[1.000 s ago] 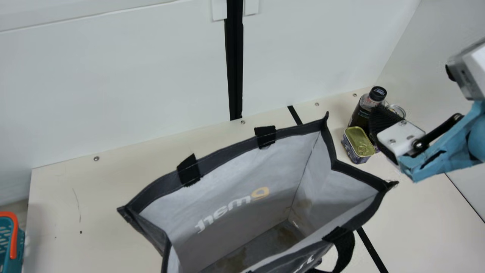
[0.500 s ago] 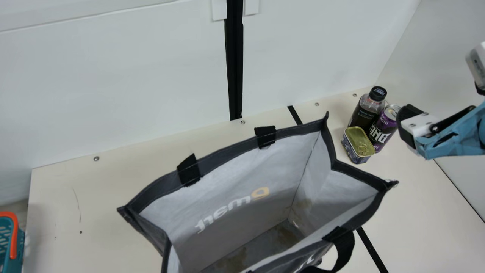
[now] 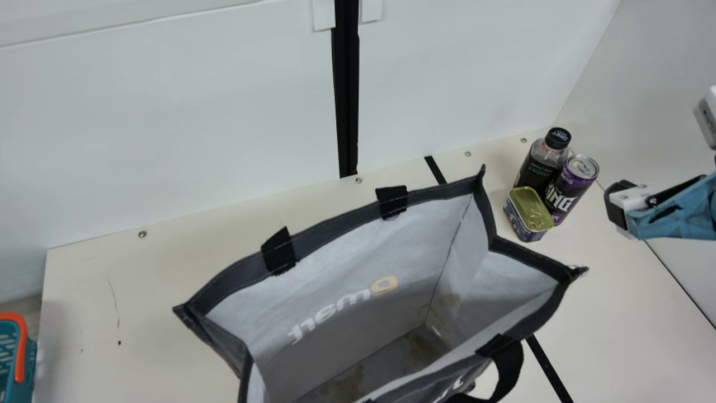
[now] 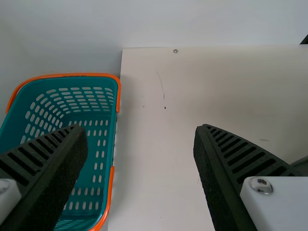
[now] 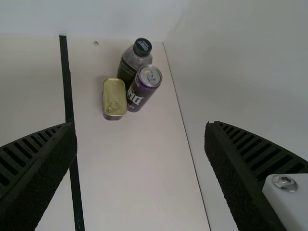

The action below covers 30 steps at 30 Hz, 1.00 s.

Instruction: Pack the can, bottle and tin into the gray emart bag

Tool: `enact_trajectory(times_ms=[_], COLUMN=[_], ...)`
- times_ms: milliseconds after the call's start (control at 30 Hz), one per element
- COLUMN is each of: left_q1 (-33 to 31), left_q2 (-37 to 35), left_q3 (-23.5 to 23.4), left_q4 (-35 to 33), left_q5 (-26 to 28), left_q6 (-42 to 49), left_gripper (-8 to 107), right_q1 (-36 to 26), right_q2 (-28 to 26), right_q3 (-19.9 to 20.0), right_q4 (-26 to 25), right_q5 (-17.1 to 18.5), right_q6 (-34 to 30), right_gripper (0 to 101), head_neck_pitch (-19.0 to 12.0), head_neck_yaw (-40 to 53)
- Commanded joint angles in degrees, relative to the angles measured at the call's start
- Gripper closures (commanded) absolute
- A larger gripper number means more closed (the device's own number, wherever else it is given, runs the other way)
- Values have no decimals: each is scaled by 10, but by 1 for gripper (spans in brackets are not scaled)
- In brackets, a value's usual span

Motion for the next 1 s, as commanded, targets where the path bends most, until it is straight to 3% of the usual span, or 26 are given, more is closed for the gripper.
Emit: enact_trajectory(times_ms=[0, 267, 967], left_q1=[0, 0, 0], left_q2=[0, 0, 0], left_q3=[0, 0, 0], left_q4=[0, 0, 0], left_q5=[0, 0, 0], left_q6=[0, 0, 0], left_gripper=[9, 9, 9], right_q1=[-5, -22, -22], right_q2=[1, 4, 4], right_q3=[6, 26, 27], right_q4=[2, 4, 4], right_q5=[1, 1, -1], right_q6=[-2, -4, -5], right_gripper=[10, 10, 10], head_neck_pitch=[-13, -13, -13], head_neck_yaw=[0, 0, 0])
